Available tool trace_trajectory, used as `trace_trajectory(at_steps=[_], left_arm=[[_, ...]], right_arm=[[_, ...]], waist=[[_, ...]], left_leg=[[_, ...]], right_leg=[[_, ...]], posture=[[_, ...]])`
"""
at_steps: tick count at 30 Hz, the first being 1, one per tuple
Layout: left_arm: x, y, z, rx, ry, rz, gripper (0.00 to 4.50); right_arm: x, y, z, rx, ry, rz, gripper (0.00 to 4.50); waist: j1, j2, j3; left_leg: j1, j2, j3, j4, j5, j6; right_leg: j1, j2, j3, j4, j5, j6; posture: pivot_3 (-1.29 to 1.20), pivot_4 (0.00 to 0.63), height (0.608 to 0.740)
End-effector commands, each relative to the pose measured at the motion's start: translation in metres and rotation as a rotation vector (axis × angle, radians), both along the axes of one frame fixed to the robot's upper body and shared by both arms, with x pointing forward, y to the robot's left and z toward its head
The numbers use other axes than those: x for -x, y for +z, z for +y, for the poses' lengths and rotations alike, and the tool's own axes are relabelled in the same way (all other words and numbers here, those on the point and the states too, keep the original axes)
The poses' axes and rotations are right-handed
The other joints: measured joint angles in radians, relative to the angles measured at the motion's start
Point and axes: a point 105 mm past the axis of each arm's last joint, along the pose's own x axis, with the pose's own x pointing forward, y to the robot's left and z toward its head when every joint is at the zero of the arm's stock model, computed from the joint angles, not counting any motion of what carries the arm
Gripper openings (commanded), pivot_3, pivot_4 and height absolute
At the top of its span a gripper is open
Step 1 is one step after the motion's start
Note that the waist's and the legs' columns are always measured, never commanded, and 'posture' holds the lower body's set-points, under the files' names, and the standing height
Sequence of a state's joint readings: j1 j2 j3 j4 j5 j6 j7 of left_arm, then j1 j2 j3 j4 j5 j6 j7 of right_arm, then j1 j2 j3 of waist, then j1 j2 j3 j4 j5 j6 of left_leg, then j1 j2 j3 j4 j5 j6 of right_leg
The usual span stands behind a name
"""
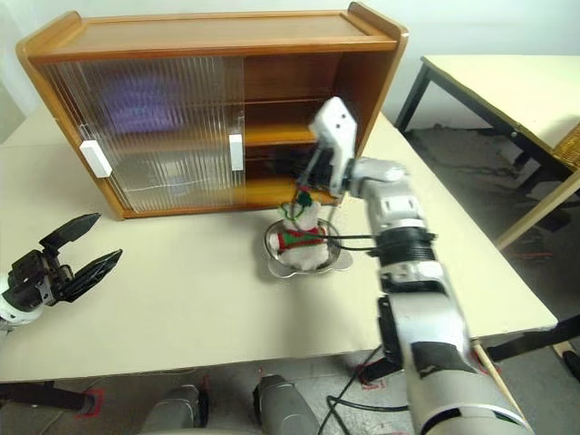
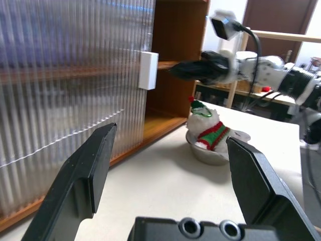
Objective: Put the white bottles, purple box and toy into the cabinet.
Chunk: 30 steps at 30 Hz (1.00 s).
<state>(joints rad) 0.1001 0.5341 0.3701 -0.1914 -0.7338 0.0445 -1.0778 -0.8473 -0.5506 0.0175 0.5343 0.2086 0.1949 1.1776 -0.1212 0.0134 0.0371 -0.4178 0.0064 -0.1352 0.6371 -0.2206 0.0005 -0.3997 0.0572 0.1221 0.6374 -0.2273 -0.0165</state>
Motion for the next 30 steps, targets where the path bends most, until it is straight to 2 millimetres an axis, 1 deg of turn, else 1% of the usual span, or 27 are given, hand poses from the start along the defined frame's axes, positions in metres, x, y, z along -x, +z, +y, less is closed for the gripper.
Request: trace_trajectory(at_steps=[1,2,3,4,6,7,9,10,12,19,21,23,27,30], left_arm=[[-0.003,-0.002,-0.003,-0.012,-0.019,-0.004,4.50],[-0.004,-0.002,-0.004,-0.012,-0.021,-0.005,4.50],[-0.004,-0.002,-0.004,-0.013,-0.023,-0.006,4.50],[-0.004,-0.002,-0.004,-0.013,-0.024,-0.006,4.50],[-0.004,-0.002,-0.004,-0.015,-0.026,-0.007,4.50],[-0.004,-0.002,-0.003,-0.016,-0.026,-0.007,4.50],[-0.004,-0.002,-0.003,-0.019,-0.027,-0.005,4.50],[-0.004,-0.002,-0.003,-0.021,-0.027,-0.005,4.50],[-0.005,-0.002,-0.003,-0.021,-0.028,-0.004,4.50],[-0.006,-0.003,-0.007,-0.015,-0.033,-0.005,4.50],[-0.005,-0.003,-0.007,-0.017,-0.033,-0.005,4.50],[-0.004,-0.003,-0.008,-0.017,-0.031,-0.006,4.50],[-0.004,-0.003,-0.007,-0.021,-0.027,-0.005,4.50],[-0.004,-0.003,-0.007,-0.024,-0.026,-0.003,4.50]], right_arm=[[0.015,-0.003,-0.006,0.090,0.023,0.061,2.42],[0.019,-0.004,-0.011,0.117,0.013,0.077,2.73],[0.021,-0.006,-0.018,0.145,-0.024,0.108,3.16],[0.024,-0.007,-0.025,0.164,-0.066,0.143,3.49],[0.036,-0.007,-0.032,0.198,-0.097,0.225,4.34],[0.043,-0.007,-0.033,0.211,-0.094,0.260,4.46],[0.055,-0.006,-0.032,0.233,-0.101,0.311,4.46],[0.058,-0.006,-0.031,0.237,-0.108,0.326,4.46],[0.063,-0.010,-0.030,0.242,-0.120,0.378,4.46],[0.062,-0.038,-0.032,0.296,-0.239,0.509,4.46],[0.060,-0.047,-0.035,0.340,-0.295,0.537,4.46],[0.058,-0.051,-0.036,0.332,-0.336,0.563,4.46],[0.055,-0.051,-0.034,0.307,-0.360,0.589,4.46],[0.054,-0.053,-0.028,0.277,-0.365,0.616,4.46]], waist=[[0.000,0.000,0.000],[0.000,0.000,0.000],[-0.001,0.000,0.000],[-0.001,0.000,0.000],[-0.001,0.000,0.000],[-0.001,0.000,0.000],[-0.002,0.000,0.000],[-0.003,0.000,0.000],[-0.004,0.000,0.000],[-0.003,-0.001,-0.001],[-0.002,-0.001,-0.001],[-0.001,-0.001,-0.001],[0.001,-0.001,-0.001],[0.003,-0.001,-0.001]], left_leg=[[0.000,0.000,0.000,0.000,0.000,0.000],[0.001,0.000,0.000,0.000,0.000,0.000],[0.002,0.000,0.001,0.000,0.000,0.000],[0.002,0.000,0.001,0.000,0.000,0.000],[0.004,0.000,0.002,0.001,0.000,0.000],[0.004,0.000,0.002,0.001,0.000,0.000],[0.005,0.000,0.003,0.001,0.000,0.000],[0.005,0.000,0.003,0.001,0.000,0.000],[0.006,0.000,0.003,0.001,0.000,0.000],[0.007,0.000,0.003,0.003,0.001,0.000],[0.007,0.000,0.003,0.003,0.001,0.000],[0.007,0.000,0.003,0.003,0.001,0.000],[0.006,0.000,0.003,0.003,0.001,0.000],[0.006,0.000,0.003,0.002,0.001,0.000]], right_leg=[[0.000,0.000,0.000,0.000,0.000,0.000],[0.000,0.000,0.000,0.000,0.000,0.000],[0.001,0.001,0.000,0.001,0.000,0.000],[0.001,0.001,0.001,0.001,0.000,0.001],[0.003,0.001,0.001,0.001,0.000,0.001],[0.004,0.001,0.001,0.001,0.000,0.002],[0.005,0.001,0.001,0.001,-0.003,0.006],[0.005,0.001,0.002,0.001,-0.007,0.013],[0.006,0.001,0.002,0.001,-0.007,0.014],[0.007,0.001,0.002,0.001,-0.007,0.015],[0.007,0.001,0.002,0.001,-0.007,0.015],[0.006,0.001,0.002,0.001,-0.008,0.015],[0.005,0.001,0.002,0.002,-0.008,0.015],[0.005,0.001,0.002,0.002,-0.008,0.015]], posture=[[-0.18,0.056,0.740],[-0.18,0.056,0.740],[-0.18,0.055,0.740],[-0.18,0.054,0.740],[-0.18,0.052,0.740],[-0.18,0.051,0.740],[-0.18,0.051,0.740],[-0.18,0.051,0.740],[-0.18,0.051,0.740],[-0.18,0.052,0.740],[-0.17,0.053,0.740],[-0.17,0.053,0.740],[-0.17,0.055,0.740],[-0.17,0.056,0.740]])
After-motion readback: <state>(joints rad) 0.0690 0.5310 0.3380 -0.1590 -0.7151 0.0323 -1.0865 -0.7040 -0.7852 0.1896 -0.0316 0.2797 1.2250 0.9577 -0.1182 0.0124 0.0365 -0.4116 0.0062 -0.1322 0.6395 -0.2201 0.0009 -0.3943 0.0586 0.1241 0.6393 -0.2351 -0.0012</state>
